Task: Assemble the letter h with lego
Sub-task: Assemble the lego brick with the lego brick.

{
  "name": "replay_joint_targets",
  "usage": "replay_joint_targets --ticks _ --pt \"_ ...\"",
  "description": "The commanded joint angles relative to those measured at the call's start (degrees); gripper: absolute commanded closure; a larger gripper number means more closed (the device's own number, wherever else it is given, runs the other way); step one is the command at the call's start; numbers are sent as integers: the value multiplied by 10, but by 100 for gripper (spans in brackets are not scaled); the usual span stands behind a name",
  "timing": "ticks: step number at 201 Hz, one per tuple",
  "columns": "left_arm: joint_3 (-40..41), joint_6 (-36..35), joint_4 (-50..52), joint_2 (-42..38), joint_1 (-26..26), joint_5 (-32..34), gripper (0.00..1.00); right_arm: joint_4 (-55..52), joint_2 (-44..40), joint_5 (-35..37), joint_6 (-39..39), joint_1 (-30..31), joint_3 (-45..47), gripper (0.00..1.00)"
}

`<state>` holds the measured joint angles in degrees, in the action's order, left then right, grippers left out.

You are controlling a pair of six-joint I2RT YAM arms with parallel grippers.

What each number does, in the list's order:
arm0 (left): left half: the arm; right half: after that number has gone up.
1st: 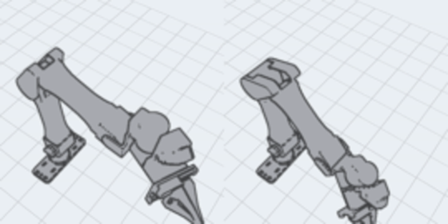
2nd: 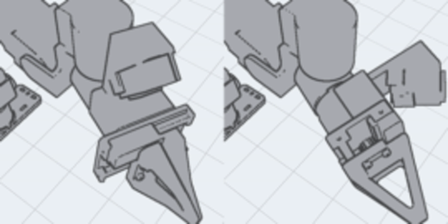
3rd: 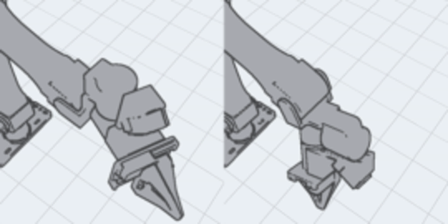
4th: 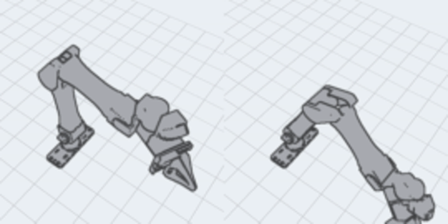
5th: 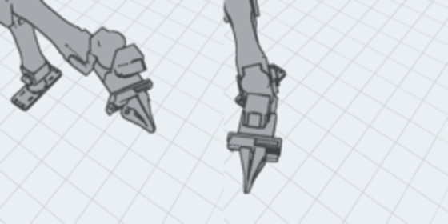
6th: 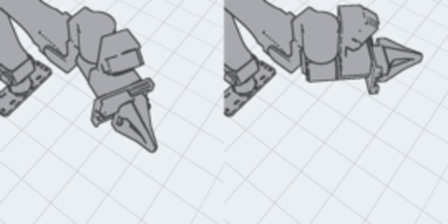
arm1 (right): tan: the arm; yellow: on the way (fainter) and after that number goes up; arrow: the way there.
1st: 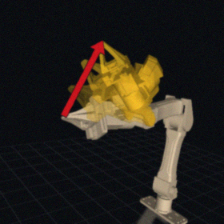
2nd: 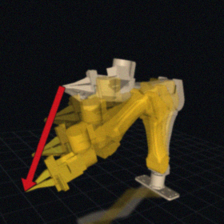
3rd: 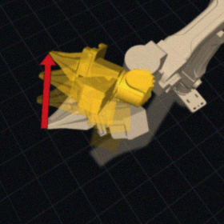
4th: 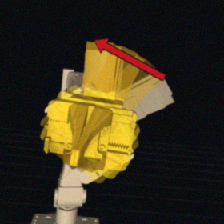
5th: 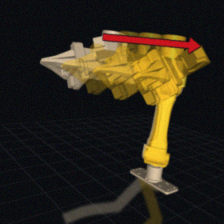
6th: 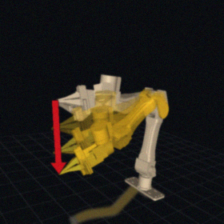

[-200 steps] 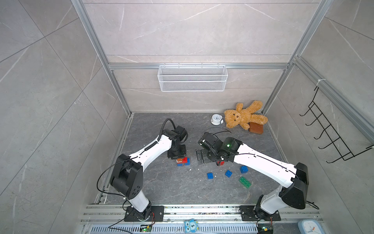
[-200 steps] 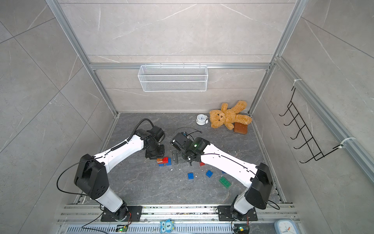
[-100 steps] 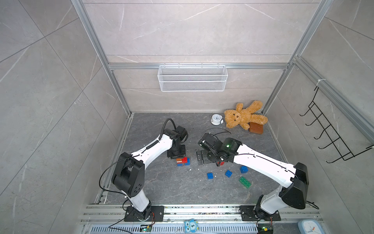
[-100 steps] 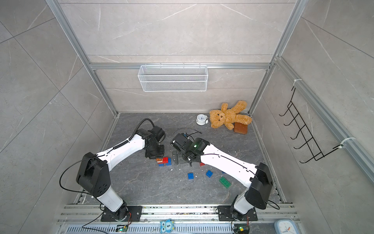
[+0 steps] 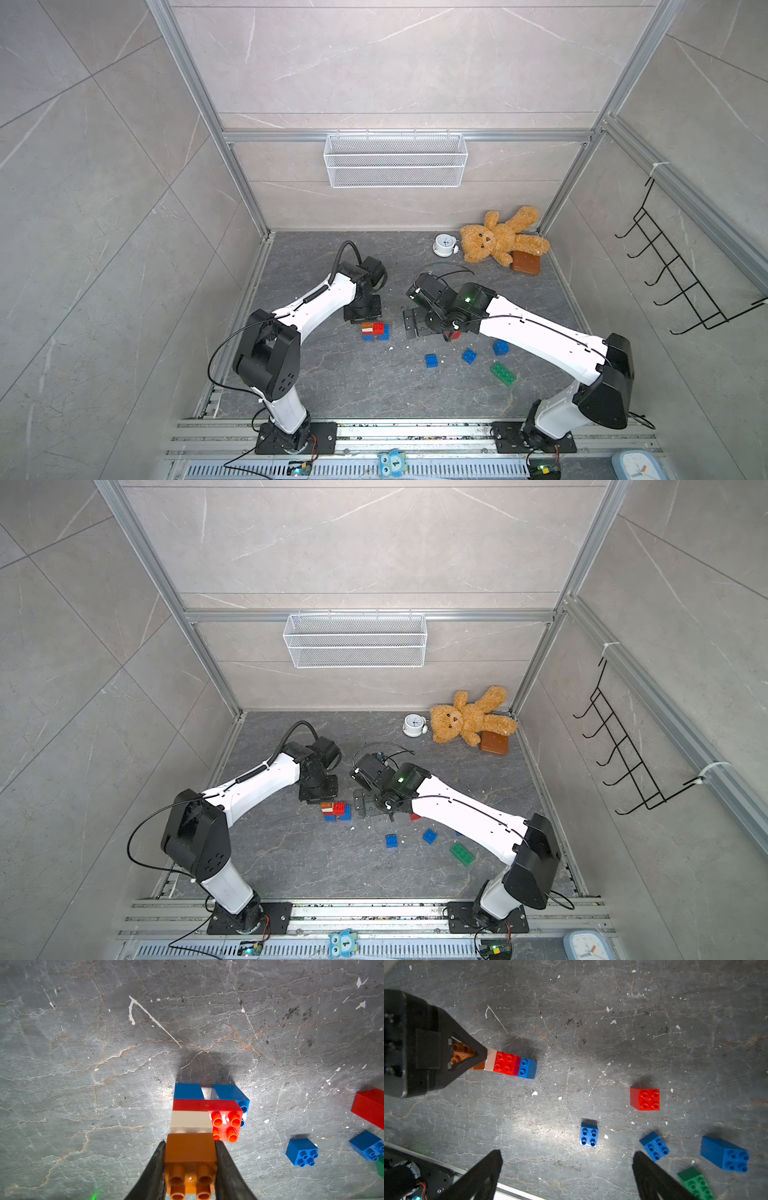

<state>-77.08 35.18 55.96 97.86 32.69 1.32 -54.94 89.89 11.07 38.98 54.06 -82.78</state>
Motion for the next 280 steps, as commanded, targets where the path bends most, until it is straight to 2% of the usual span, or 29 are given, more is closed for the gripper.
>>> replay_joint_targets --ticks 1,54,138,280 --pt "-7 6 17 13 -4 0 100 4 -9 0 2 -1 9 0" --pt "4 -10 23 11 -3 -13 100 9 -9 -4 -1 -2 15 0" --pt "25 -72 41 12 -3 -37 100 13 1 -14 -3 -2 14 0" --pt "121 -72 33 30 -1 -6 100 15 0 -13 2 -2 26 0"
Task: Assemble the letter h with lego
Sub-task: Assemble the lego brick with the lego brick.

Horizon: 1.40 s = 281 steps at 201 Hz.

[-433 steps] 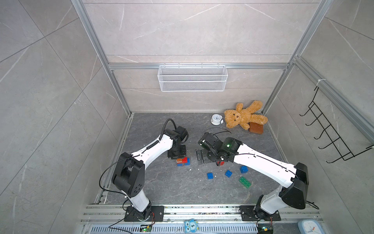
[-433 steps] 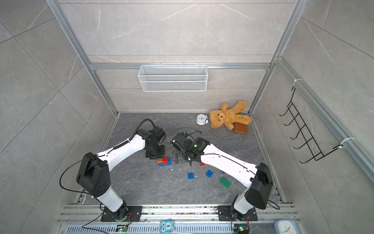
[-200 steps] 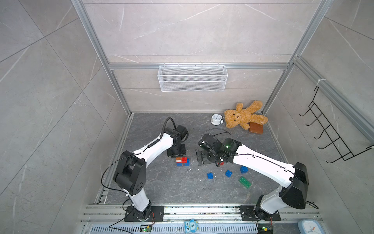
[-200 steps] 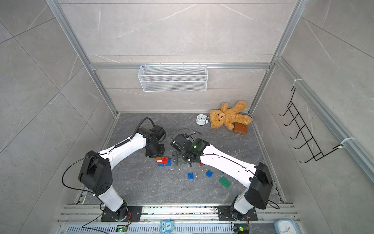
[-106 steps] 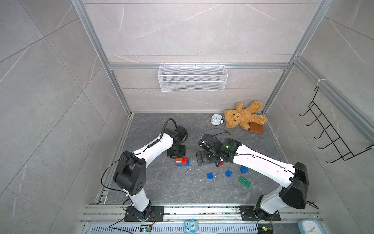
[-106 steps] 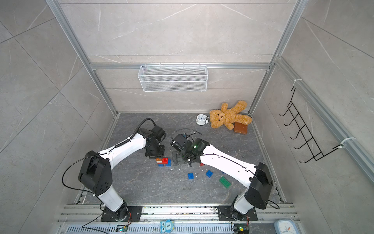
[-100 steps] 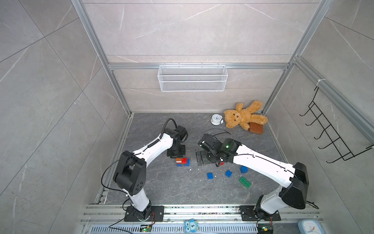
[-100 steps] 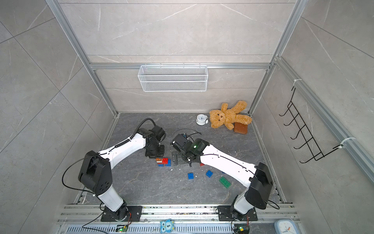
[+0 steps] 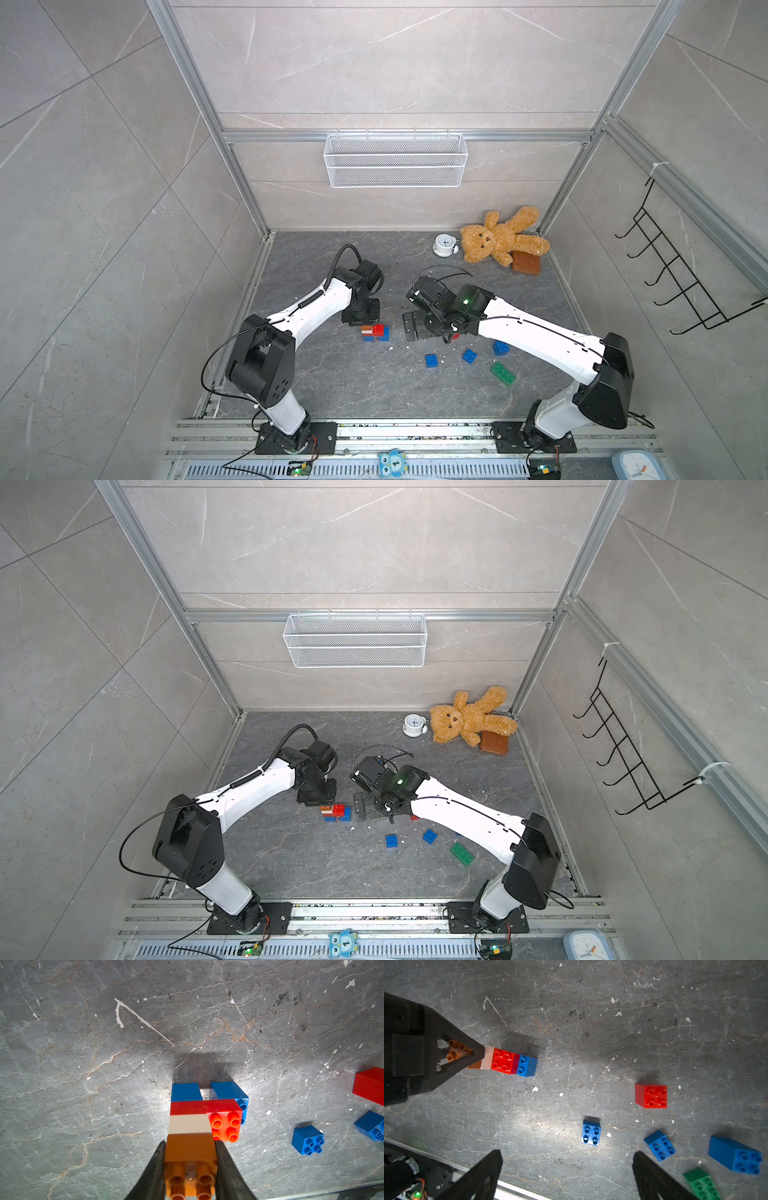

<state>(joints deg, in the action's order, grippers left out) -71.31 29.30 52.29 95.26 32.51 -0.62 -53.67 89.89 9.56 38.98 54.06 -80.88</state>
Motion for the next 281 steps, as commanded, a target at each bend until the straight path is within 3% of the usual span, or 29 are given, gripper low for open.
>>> replay_joint_targets --ticks 1,116,200,244,281 --pt "64 -13 69 56 1 14 100 2 0 2 2 -1 7 0" --pt "96 21 72 82 42 37 100 6 -14 8 5 -2 22 0" --pt "165 51 11 78 44 -6 100 3 -14 2 5 -1 31 0" --pt "143 41 26 79 43 6 100 3 -16 2 5 -1 28 0" --pt "103 31 49 73 43 25 79 0 -18 1 6 -1 23 0"
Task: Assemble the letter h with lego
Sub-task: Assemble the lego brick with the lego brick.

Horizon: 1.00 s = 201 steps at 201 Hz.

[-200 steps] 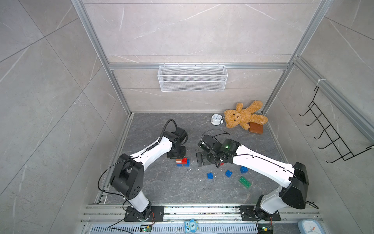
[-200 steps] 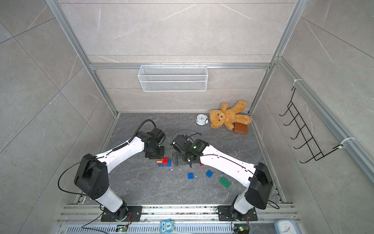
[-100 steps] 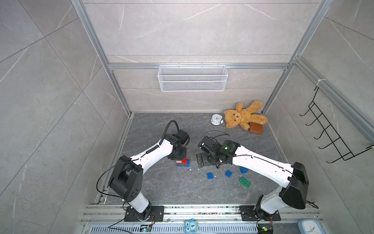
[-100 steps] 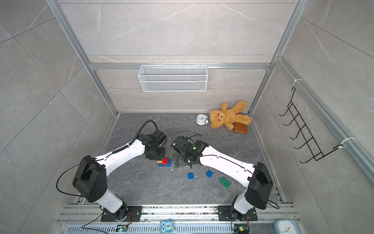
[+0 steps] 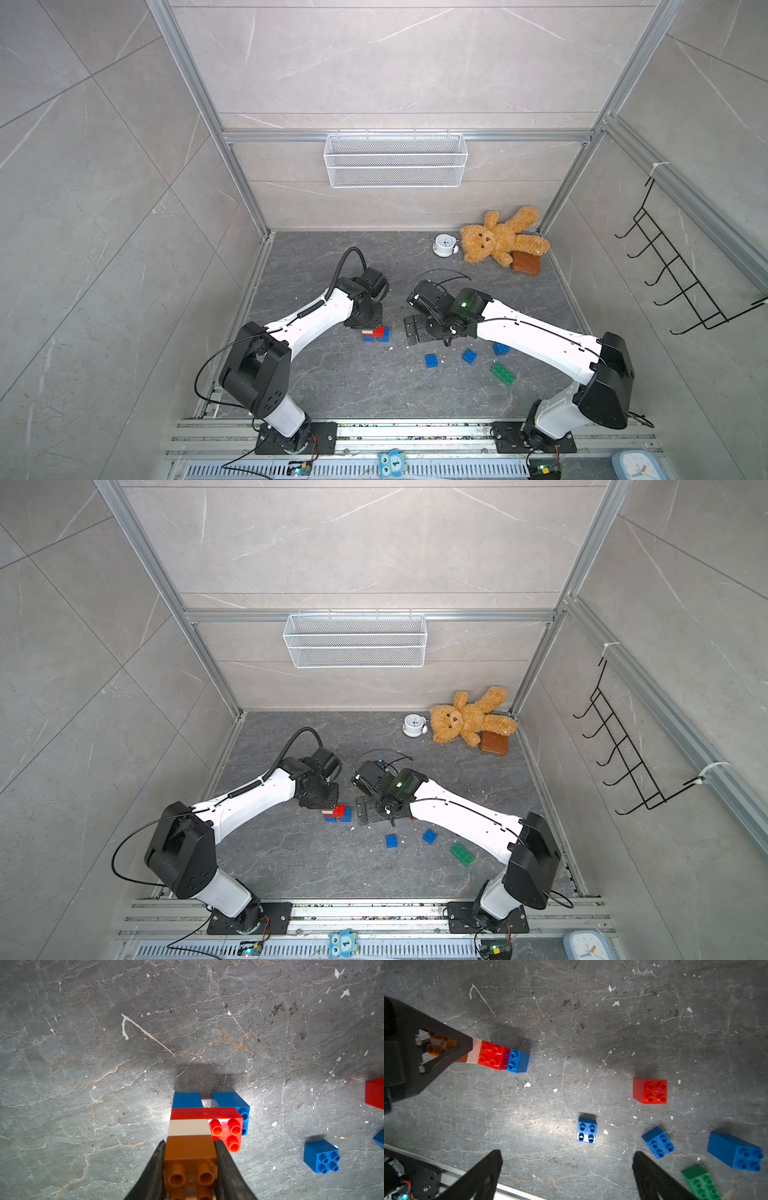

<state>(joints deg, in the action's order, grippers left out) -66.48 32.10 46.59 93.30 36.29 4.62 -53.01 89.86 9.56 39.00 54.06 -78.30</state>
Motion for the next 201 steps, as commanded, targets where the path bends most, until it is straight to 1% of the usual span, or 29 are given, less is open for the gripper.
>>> replay_joint_targets --ticks 1,5,24,32,35,49,60,81,96,108,153,176,184,201 --pt "53 3 106 92 5 -26 79 -7 -18 2 6 -1 -3 0" --pt "50 2 108 92 5 -24 78 -7 -18 2 6 -1 -4 0" --pt "32 -1 116 88 3 -14 69 -9 -19 2 6 -1 -6 0" --pt "25 -3 119 87 2 -10 68 -10 -19 2 5 -1 -7 0" --pt "22 -4 120 87 2 -8 66 -10 -19 3 5 -1 -8 0" --pt "10 -5 124 84 -1 -3 62 -11 -18 3 5 -1 -11 0" --pt "-2 -6 128 82 -1 3 56 -13 -18 4 4 -1 -13 0" --pt "-24 -7 134 77 -4 13 49 -14 -18 6 4 -1 -16 0" --pt "-40 -8 138 75 -8 18 48 -16 -17 8 4 -1 -18 0" --pt "-54 -10 140 73 -12 23 43 -17 -17 8 3 -1 -20 0" --pt "-125 -11 154 55 -18 14 40 -27 -18 16 0 -1 -30 0" --pt "-134 -10 139 16 -18 -8 30 -33 -20 20 -2 -1 -37 0" --pt "-128 -10 129 -2 -18 -16 26 -34 -20 20 -2 -1 -38 0" --pt "-103 -16 98 -44 -18 -25 21 -36 -21 22 -2 0 -41 0"
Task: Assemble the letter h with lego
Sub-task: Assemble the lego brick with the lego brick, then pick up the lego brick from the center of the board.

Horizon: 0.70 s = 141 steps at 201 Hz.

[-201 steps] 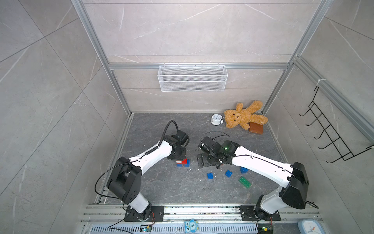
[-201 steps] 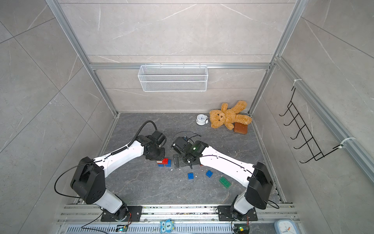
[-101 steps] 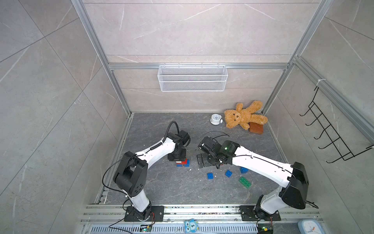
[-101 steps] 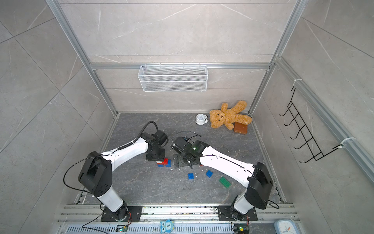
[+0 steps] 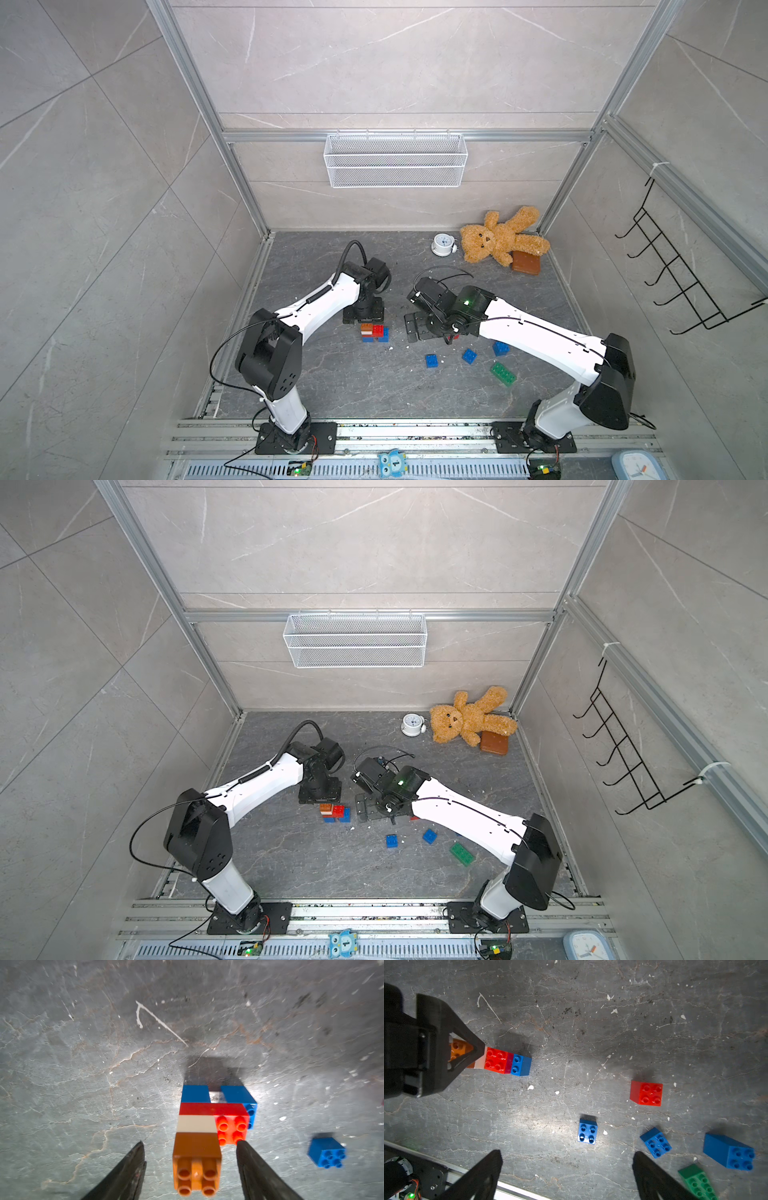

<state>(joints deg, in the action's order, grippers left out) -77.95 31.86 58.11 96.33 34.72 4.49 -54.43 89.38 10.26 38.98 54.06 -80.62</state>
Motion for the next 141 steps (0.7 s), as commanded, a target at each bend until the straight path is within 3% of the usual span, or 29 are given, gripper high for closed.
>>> replay_joint_targets --ticks 1,66,109,141 --pt "15 -13 -20 -77 -2 -24 21 -22 -16 15 -2 -1 -18 0" --pt "204 34 -149 -212 10 -21 16 -29 -16 11 -1 -1 -23 0" --pt "249 56 -225 -225 25 10 17 -31 -9 5 -6 0 -32 0" --pt "267 59 -272 -218 28 28 24 -31 -5 4 -10 1 -33 0"
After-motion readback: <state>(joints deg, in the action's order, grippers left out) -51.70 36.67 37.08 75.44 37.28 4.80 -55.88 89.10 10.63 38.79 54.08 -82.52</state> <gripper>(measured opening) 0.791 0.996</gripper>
